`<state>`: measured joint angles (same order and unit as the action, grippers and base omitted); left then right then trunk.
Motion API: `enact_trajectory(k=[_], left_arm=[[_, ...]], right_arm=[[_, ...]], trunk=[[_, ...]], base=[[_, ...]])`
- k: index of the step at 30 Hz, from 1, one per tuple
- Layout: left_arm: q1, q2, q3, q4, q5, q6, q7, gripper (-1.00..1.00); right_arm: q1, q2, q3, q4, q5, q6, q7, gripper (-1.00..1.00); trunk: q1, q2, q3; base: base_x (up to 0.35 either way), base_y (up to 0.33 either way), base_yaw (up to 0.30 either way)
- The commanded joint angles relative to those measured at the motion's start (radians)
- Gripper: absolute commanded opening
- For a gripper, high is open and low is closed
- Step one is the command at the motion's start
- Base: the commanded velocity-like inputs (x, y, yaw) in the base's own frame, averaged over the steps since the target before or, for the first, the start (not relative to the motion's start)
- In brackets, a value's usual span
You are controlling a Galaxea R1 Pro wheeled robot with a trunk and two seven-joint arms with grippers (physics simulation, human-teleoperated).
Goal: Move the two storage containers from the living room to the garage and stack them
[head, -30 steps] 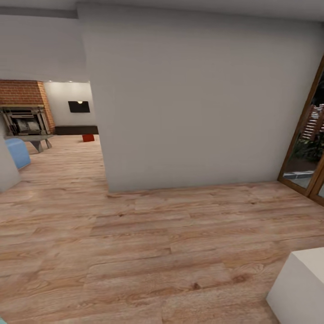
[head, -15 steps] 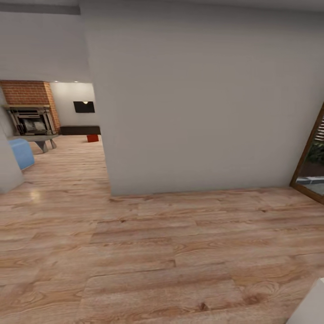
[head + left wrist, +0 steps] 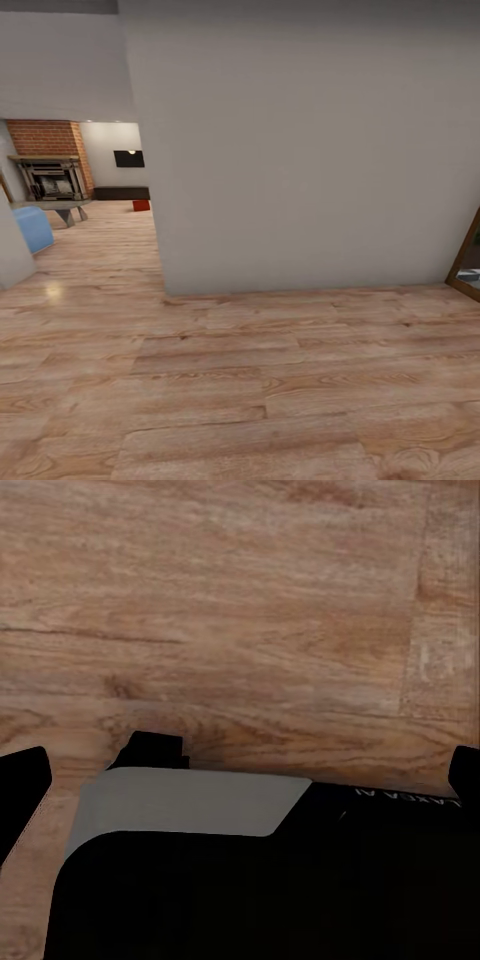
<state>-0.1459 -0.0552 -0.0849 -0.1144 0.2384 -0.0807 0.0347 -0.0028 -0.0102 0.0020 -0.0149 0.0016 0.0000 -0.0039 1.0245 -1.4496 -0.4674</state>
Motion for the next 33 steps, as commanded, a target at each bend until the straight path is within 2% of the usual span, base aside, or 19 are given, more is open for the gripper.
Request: enact_trajectory(k=[1, 21, 33], left_arm=[[-0.001, 0.000, -0.009, 0.001, 0.009, -0.004, 0.004, 1.00], [0.000, 0.000, -0.009, 0.001, 0.009, -0.004, 0.004, 1.00], [0.000, 0.000, -0.009, 0.001, 0.009, -0.004, 0.004, 1.00]], right_arm=[[0.000, 0.000, 0.000, 0.000, 0.000, 0.000, 0.000, 1.00], [0.000, 0.000, 0.001, 0.000, 0.000, -0.001, -0.001, 1.00], [0.000, 0.000, 0.001, 0.000, 0.000, -0.001, -0.001, 1.00]], trunk=[[0.001, 0.000, -0.001], [0.001, 0.000, 0.008], [0.001, 0.000, 0.014]], base=[[0.313, 0.000, 0.101], [0.309, 0.000, 0.205], [0.301, 0.000, 0.108]])
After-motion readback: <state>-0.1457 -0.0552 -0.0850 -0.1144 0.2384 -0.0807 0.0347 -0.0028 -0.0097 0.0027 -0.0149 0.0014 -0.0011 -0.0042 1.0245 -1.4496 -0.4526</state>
